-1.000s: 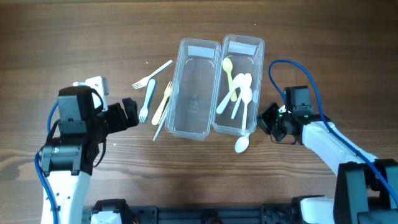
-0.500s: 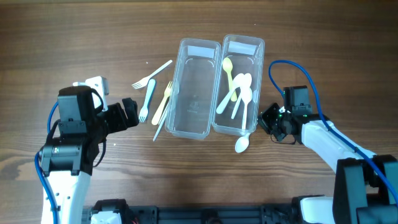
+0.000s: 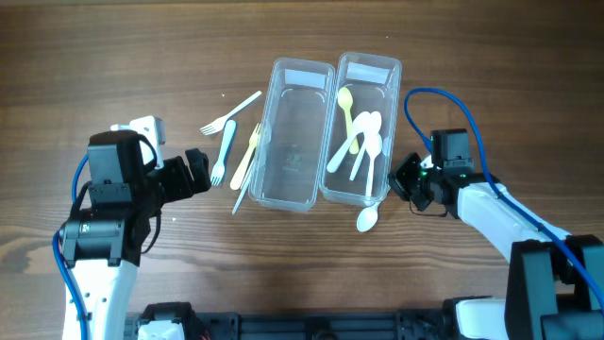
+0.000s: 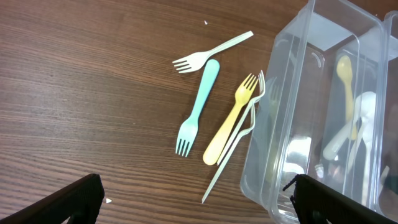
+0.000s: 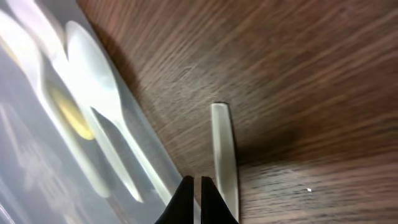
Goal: Pack container
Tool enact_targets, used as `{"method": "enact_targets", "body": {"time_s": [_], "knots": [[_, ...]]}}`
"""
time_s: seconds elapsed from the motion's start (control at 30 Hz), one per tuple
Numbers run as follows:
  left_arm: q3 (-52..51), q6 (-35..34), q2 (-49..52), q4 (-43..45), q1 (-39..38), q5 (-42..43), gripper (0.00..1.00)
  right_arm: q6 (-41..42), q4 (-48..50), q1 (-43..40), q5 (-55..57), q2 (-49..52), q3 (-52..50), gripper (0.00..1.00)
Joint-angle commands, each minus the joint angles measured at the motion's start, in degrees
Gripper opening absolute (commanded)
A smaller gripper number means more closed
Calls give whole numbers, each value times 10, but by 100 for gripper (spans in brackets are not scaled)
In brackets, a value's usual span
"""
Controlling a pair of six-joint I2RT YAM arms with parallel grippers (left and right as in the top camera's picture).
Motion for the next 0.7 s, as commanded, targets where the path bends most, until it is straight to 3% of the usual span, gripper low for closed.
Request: {"method": "enact_targets", "body": {"time_s": [0.0, 0.4, 0.67], "knots": [[12, 7, 0, -2, 2, 9, 100, -10, -5, 3, 36, 15, -6, 4], [12, 7, 0, -9, 2, 9, 100, -10, -10, -5, 76, 26, -5, 4], [12, 7, 0, -12, 2, 9, 100, -55, -49, -108, 111, 26, -5, 4]]}}
